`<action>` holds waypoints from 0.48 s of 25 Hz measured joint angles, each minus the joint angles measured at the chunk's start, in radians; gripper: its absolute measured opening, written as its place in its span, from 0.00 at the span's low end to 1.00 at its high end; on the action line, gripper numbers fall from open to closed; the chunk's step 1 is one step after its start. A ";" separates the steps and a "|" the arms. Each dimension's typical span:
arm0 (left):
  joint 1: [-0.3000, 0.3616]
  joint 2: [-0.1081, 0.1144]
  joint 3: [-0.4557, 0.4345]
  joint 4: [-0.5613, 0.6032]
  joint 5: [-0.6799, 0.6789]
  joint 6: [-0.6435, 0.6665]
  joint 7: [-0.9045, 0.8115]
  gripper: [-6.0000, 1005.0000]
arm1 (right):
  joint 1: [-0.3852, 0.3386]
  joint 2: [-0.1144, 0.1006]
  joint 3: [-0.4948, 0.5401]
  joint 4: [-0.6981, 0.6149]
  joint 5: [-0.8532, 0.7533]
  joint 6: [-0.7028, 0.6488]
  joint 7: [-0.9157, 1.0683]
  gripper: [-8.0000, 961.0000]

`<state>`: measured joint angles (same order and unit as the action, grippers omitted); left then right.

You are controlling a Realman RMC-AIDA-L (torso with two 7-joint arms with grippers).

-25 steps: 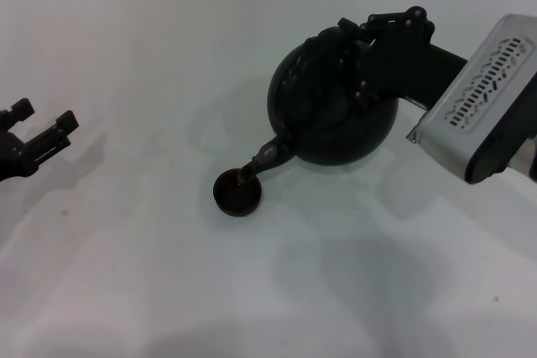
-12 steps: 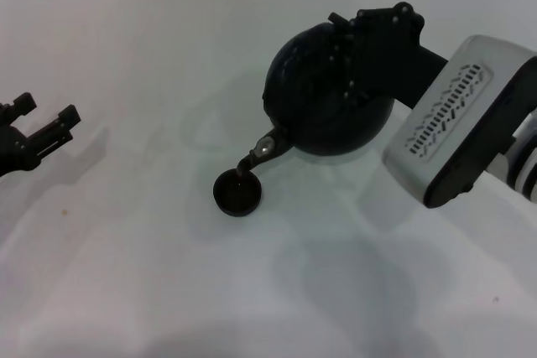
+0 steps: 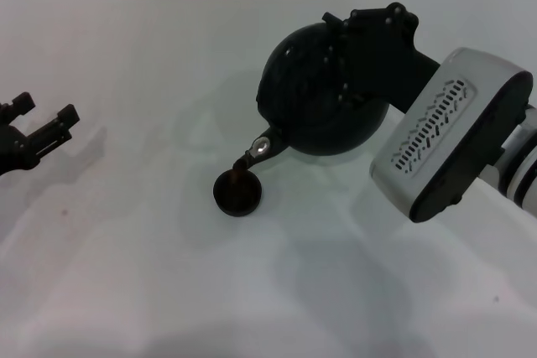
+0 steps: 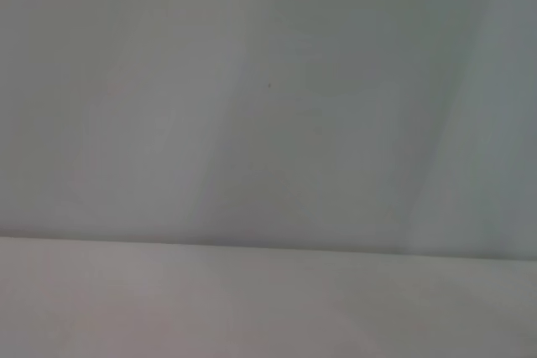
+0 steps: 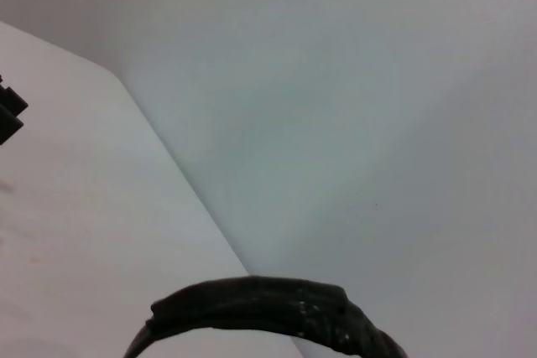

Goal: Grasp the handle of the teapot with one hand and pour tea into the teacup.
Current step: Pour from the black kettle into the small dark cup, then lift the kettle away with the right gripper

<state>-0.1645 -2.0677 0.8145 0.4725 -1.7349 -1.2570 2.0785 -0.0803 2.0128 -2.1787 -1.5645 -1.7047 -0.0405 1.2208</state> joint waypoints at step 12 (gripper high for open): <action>-0.004 0.000 0.000 0.000 0.000 0.020 0.000 0.85 | -0.028 0.001 -0.016 -0.008 -0.004 -0.002 -0.066 0.13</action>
<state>-0.1685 -2.0677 0.8145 0.4725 -1.7349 -1.2375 2.0785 -0.1084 2.0139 -2.1947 -1.5727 -1.7089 -0.0425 1.1552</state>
